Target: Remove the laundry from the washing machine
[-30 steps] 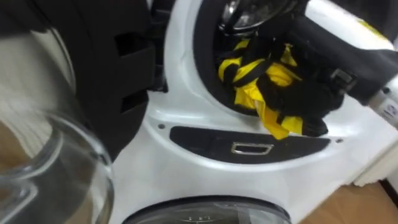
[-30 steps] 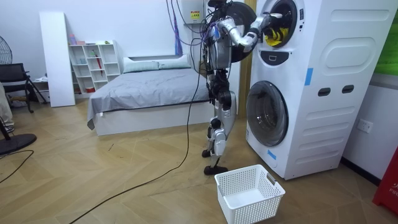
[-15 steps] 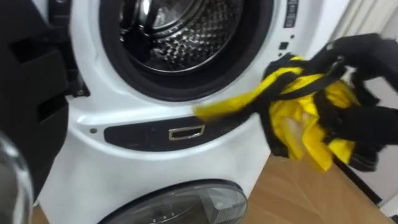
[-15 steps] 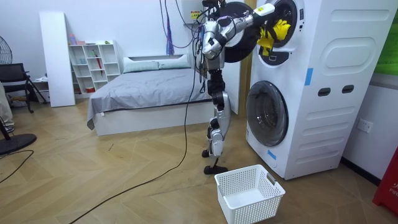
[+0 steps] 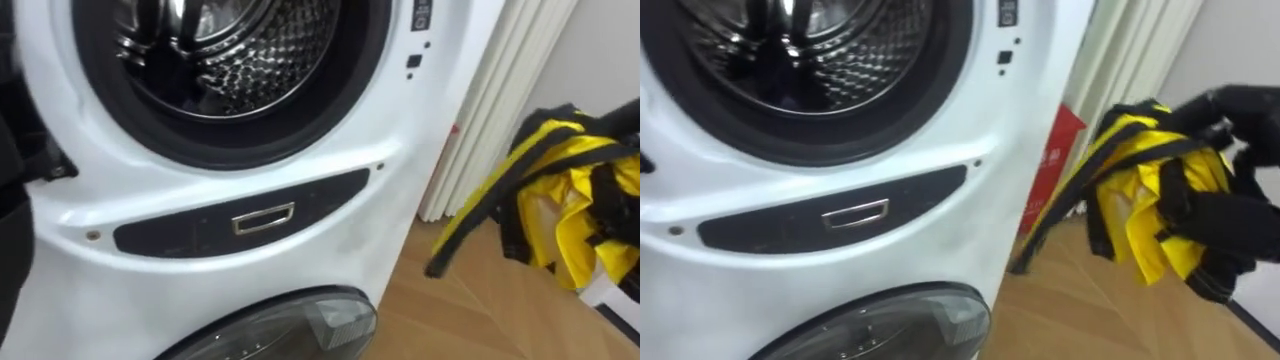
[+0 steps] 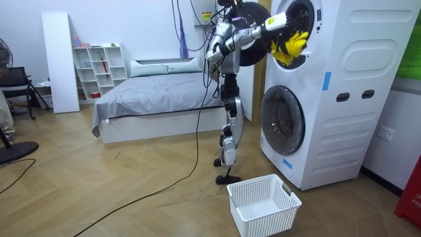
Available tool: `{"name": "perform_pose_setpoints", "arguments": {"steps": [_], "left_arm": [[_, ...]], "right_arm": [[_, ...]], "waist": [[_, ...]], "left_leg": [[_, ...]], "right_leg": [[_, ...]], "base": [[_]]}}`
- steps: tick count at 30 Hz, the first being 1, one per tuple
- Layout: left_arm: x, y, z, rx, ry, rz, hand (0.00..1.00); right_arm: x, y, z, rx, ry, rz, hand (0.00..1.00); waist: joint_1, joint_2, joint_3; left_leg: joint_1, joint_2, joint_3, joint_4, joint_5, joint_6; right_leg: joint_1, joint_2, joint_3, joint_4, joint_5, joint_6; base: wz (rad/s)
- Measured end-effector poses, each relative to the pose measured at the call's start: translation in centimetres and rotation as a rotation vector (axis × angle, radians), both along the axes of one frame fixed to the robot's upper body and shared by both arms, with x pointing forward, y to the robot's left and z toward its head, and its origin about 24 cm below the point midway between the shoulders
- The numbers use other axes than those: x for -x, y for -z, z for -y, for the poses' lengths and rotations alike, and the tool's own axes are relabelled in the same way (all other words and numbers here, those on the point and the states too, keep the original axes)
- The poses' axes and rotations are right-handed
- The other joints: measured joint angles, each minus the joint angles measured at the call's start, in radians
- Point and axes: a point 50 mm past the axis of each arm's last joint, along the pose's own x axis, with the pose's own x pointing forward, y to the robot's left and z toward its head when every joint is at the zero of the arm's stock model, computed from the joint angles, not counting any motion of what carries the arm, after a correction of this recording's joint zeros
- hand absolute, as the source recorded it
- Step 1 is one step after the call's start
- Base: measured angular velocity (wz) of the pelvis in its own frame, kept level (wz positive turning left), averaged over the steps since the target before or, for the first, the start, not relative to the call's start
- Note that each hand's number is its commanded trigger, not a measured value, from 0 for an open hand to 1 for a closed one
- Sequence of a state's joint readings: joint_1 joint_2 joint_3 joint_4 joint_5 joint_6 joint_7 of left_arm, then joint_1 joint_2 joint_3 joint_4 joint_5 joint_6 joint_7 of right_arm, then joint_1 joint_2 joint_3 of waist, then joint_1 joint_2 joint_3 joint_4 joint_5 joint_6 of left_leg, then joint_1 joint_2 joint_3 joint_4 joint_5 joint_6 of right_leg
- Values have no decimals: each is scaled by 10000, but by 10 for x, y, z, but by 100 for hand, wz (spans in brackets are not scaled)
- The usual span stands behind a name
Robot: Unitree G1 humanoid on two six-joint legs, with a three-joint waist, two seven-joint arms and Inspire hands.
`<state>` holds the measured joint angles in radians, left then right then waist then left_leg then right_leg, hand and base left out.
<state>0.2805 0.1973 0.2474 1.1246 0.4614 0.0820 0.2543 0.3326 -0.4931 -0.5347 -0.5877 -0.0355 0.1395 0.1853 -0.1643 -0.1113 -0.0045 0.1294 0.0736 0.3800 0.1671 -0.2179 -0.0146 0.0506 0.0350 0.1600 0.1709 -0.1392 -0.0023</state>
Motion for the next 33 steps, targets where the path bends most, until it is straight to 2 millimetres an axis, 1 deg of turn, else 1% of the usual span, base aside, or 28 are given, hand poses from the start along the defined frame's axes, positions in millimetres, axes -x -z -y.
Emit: {"name": "perform_pose_setpoints", "arguments": {"steps": [3, 5, 7, 8, 9, 10, 11, 12, 13, 14, 15, 16, 17, 18, 19, 20, 21, 22, 23, 24, 25, 26, 28, 29, 30, 31, 32, 33], "left_arm": [[-4, -1, -4, -112, 79, 39, 0], [-13, -2, -6, -127, 268, 187, 0], [-24, -2, -6, -77, 354, 400, 0], [-31, -2, -5, -31, 476, 530, 0], [-34, -2, -5, -5, 584, 578, 0], [-39, -1, -4, 79, 685, 706, 0], [-43, -1, -2, 129, 860, 735, 0], [-47, -1, -1, 153, 943, 799, 0], [-53, -1, 1, 178, 1126, 904, 0], [-56, 0, 2, 185, 1262, 956, 0], [-61, 0, 5, 247, 1360, 1091, 0], [-64, 0, 6, 304, 1384, 1168, 0], [-67, 0, 7, 314, 1447, 1241, 0], [-69, 0, 8, 321, 1500, 1278, 0], [-71, 0, 9, 335, 1578, 1329, 0], [-72, 0, 10, 381, 1618, 1354, 0], [-73, 1, 11, 408, 1652, 1376, 0], [-75, 1, 13, 475, 1810, 1423, 0], [-75, 1, 15, 512, 1890, 1423, 0], [-76, 2, 17, 576, 2093, 1387, 0], [-79, 2, 19, 604, 2259, 1415, 0], [-81, 2, 19, 609, 2302, 1450, 0], [-88, 2, 22, 716, 2314, 1644, 0], [-90, 2, 24, 775, 2386, 1696, 0], [-92, 2, 25, 800, 2388, 1739, 0], [-95, 2, 27, 832, 2467, 1808, 0], [-99, 2, 30, 929, 2549, 1903, 0], [-101, 2, 31, 964, 2657, 1936, 0]], "right_arm": [[1, 9, 6, -377, 398, -291, 100], [2, 16, 12, -402, 795, -500, 100], [6, 26, 18, -566, 1155, -881, 100], [8, 32, 20, -756, 1294, -1097, 100], [9, 35, 21, -897, 1363, -1159, 100], [11, 41, 21, -1230, 1454, -1252, 100], [11, 50, 24, -1687, 1531, -1397, 100], [10, 57, 25, -1894, 1629, -1523, 100], [10, 72, 27, -2332, 1825, -1978, 100], [11, 79, 28, -2578, 1920, -2207, 100], [12, 93, 29, -3068, 2121, -2595, 100], [13, 108, 31, -3609, 2375, -2973, 100], [12, 118, 33, -3952, 2610, -3179, 100], [12, 121, 34, -4083, 2701, -3232, 100], [10, 126, 37, -4447, 2917, -3193, 100], [5, 134, 40, -4676, 3249, -3147, 100], [3, 138, 42, -4766, 3476, -3160, 100], [1, 145, 46, -4936, 3886, -3259, 100], [-1, 149, 48, -5015, 4064, -3272, 100], [-5, 155, 50, -5172, 4389, -3282, 100], [-9, 159, 52, -5265, 4680, -3237, 100], [-11, 161, 52, -5324, 4793, -3212, 100], [-25, 167, 53, -5630, 5244, -2976, 100], [-32, 169, 53, -5735, 5438, -2803, 100], [-35, 168, 53, -5791, 5503, -2704, 100], [-41, 169, 52, -5876, 5620, -2506, 100], [-43, 171, 53, -6025, 5768, -2370, 100], [-43, 173, 53, -6066, 5871, -2388, 100]], "waist": [[-239, 66, 31], [-311, 111, 26], [-369, 141, 18], [-354, 275, 5], [-328, 224, -1], [-256, 364, -1], [-238, 436, 41], [-224, 420, 31], [-205, 507, 40], [-212, 523, 46], [-225, 586, 79], [-231, 676, 90], [-219, 772, 108], [-215, 825, 114], [-224, 953, 123], [-231, 1079, 102], [-242, 1134, 99], [-240, 1272, 94], [-245, 1352, 90], [-267, 1513, 57], [-309, 1666, 65], [-292, 1755, 55], [-297, 2091, 79], [-266, 2239, 107], [-264, 2309, 129], [-286, 2427, 132], [-346, 2537, 122], [-366, 2570, 117]], "left_leg": [[48, 87, 249, -14, -44, -70], [-11, 174, 546, 28, -71, -117], [-115, 236, 623, 53, -93, -158], [-125, 295, 781, 80, -117, -201], [-130, 333, 895, 106, -138, -231], [-134, 392, 1104, 121, -161, -270], [-155, 415, 1187, 117, -160, -280], [-168, 421, 1195, 117, -161, -282], [-240, 435, 1257, 124, -169, -298], [-323, 439, 1293, 129, -168, -300], [-394, 442, 1374, 141, -166, -301], [-518, 438, 1447, 167, -165, -301], [-666, 432, 1449, 210, -165, -300], [-755, 425, 1442, 237, -165, -298], [-932, 404, 1432, 273, -165, -293], [-1137, 394, 1386, 323, -164, -287], [-1216, 386, 1368, 328, -164, -286], [-1358, 381, 1364, 342, -163, -273], [-1441, 379, 1356, 369, -162, -268], [-1616, 363, 1352, 389, -154, -251], [-1806, 335, 1326, 389, -129, -210], [-1919, 326, 1281, 397, -121, -197], [-2334, 286, 1071, 470, -99, -159], [-2472, 261, 966, 482, -81, -131], [-2524, 249, 933, 472, -77, -125], [-2668, 195, 808, 449, -25, -81], [-2778, 163, 718, 409, 25, -58], [-2813, 137, 686, 372, 75, -46]], "right_leg": [[-48, 99, 173, 10, 27, -46], [-309, 204, 433, 36, 73, -89], [-356, 273, 541, 27, 136, -118], [-432, 335, 656, 56, 153, -138], [-499, 375, 740, 74, 172, -156], [-634, 465, 933, 165, 184, -170], [-733, 523, 1076, 200, 209, -196], [-790, 545, 1127, 231, 217, -205], [-900, 602, 1257, 338, 218, -207], [-966, 611, 1285, 350, 221, -208], [-1114, 628, 1352, 407, 225, -206], [-1321, 649, 1426, 510, 225, -204], [-1526, 665, 1514, 569, 237, -186], [-1628, 667, 1546, 604, 240, -181], [-1847, 665, 1594, 664, 249, -165], [-2041, 665, 1643, 679, 275, -130], [-2121, 663, 1647, 680, 282, -123], [-2245, 650, 1637, 687, 290, -112], [-2315, 641, 1633, 694, 291, -110], [-2492, 620, 1624, 714, 296, -101], [-2702, 608, 1629, 768, 300, -94], [-2823, 599, 1619, 811, 299, -92], [-3254, 532, 1374, 964, 298, -91], [-3449, 518, 1255, 1097, 292, -85], [-3521, 496, 1194, 1134, 291, -87], [-3692, 442, 1069, 1210, 268, -101], [-3768, 394, 963, 1219, 266, -104], [-3811, 366, 917, 1236, 260, -104]], "base": [[-27], [-36], [-25], [-30], [-49], [-50], [-45], [-38], [-29], [-28], [-22], [-26], [-23], [-19], [-16], [-12], [-5], [0], [3], [0], [0], [6], [7], [0], [0], [16], [22], [24]]}}
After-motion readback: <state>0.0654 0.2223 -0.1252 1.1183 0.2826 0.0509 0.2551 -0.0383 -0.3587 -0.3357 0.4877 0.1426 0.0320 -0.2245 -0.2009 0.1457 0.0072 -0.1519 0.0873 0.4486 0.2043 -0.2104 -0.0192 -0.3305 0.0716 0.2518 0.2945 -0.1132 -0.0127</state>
